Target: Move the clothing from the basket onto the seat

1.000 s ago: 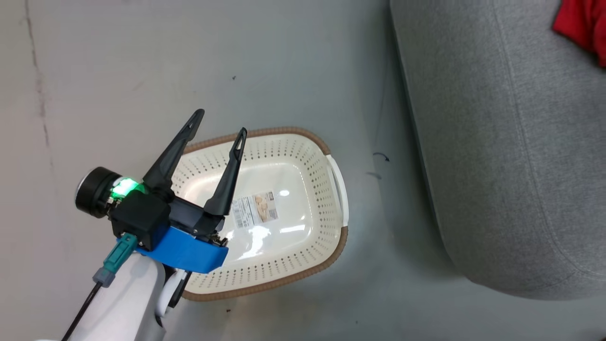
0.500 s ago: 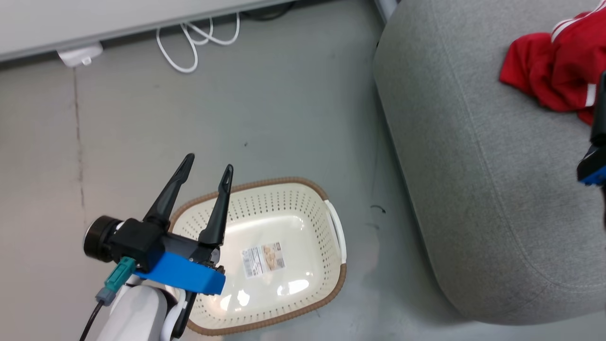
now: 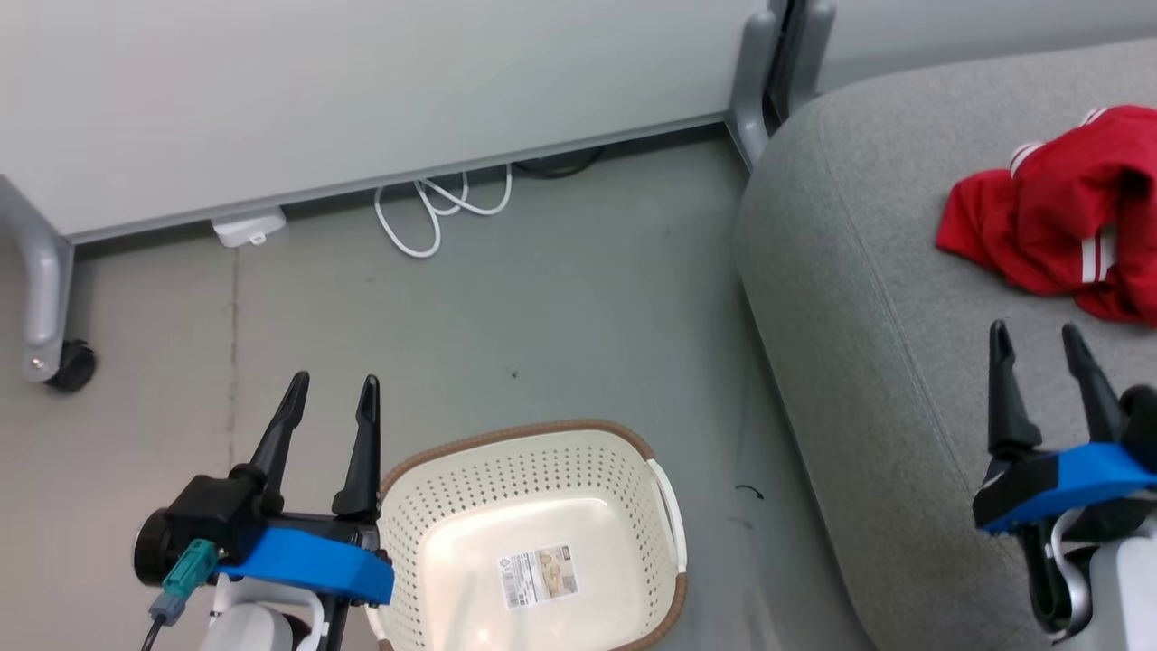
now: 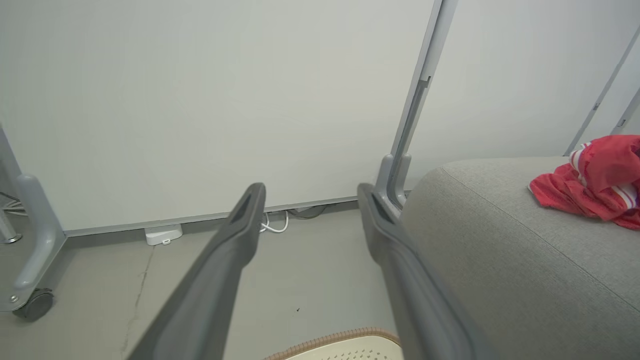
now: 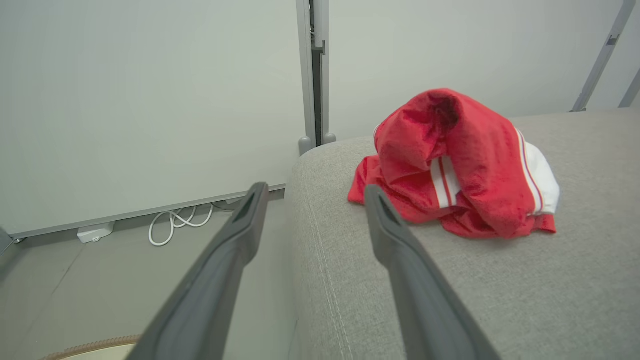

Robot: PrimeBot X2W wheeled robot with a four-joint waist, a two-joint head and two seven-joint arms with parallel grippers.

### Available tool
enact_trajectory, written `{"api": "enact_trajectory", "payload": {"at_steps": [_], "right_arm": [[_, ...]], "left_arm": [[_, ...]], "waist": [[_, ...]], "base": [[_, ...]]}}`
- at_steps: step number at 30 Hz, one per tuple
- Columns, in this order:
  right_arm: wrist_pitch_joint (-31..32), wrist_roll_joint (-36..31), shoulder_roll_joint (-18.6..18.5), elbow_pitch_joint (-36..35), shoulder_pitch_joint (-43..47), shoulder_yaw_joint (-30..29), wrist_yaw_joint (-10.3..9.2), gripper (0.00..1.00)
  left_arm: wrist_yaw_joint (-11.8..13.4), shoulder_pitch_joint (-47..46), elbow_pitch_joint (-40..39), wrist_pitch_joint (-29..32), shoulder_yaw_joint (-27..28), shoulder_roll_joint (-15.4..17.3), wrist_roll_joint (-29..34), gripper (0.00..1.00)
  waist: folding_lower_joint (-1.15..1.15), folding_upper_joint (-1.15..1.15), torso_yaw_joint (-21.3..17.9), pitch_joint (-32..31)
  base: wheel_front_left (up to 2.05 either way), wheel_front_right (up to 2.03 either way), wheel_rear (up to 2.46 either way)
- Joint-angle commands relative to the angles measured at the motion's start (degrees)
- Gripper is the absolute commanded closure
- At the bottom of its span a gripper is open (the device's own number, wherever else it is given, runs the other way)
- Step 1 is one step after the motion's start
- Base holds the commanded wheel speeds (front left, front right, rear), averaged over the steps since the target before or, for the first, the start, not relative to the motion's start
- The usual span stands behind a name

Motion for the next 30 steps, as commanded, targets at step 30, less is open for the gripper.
{"api": "enact_trajectory", "payload": {"at_steps": [30], "right_arm": [[2.6,1.2,2.8,-9.4,13.8,8.4,0.02,0.0]], "left_arm": [[-0.7,6.1,4.9,-0.3,4.2,-2.3,1.6,0.0]], "waist": [[0.01,0.0,8.8,-8.1]], "base": [[0.0,0.0,0.0]]}}
